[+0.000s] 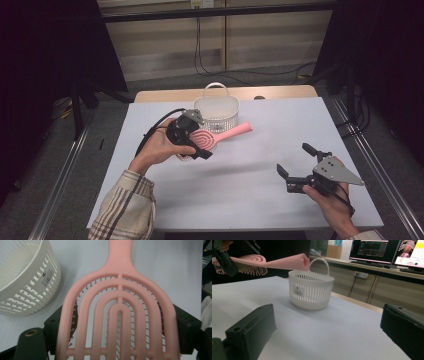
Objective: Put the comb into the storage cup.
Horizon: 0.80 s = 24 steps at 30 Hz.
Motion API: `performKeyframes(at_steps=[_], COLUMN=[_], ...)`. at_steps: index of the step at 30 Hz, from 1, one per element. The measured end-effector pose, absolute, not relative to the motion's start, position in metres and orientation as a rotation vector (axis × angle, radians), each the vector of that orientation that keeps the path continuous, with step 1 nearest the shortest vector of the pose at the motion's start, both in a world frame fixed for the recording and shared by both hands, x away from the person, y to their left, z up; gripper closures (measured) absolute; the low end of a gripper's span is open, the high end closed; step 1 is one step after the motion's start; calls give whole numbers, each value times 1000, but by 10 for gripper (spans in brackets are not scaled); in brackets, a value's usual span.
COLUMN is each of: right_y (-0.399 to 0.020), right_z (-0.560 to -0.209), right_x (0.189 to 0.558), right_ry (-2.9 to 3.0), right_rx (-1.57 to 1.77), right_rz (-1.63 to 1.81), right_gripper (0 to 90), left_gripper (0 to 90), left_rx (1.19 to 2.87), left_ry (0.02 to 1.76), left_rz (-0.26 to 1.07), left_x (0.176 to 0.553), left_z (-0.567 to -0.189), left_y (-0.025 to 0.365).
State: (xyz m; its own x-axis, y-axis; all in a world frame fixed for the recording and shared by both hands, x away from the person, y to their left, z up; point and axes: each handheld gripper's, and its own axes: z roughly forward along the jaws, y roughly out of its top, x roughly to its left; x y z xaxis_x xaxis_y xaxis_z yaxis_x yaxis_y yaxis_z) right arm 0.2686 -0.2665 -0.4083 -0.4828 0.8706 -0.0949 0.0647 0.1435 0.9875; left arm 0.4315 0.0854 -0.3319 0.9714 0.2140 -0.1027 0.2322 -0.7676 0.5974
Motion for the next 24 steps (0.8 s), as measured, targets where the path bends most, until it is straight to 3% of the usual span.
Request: performKeyframes(at_steps=[24], right_y=[-221], right_z=[-378], right_x=[284], right_ry=[1785], right_rx=[679], right_rz=[1338], right_gripper=[0], left_gripper=[198], left_rx=[2517], left_ry=[229], left_rz=[-48], left_x=[414], left_z=[-337], left_y=[63])
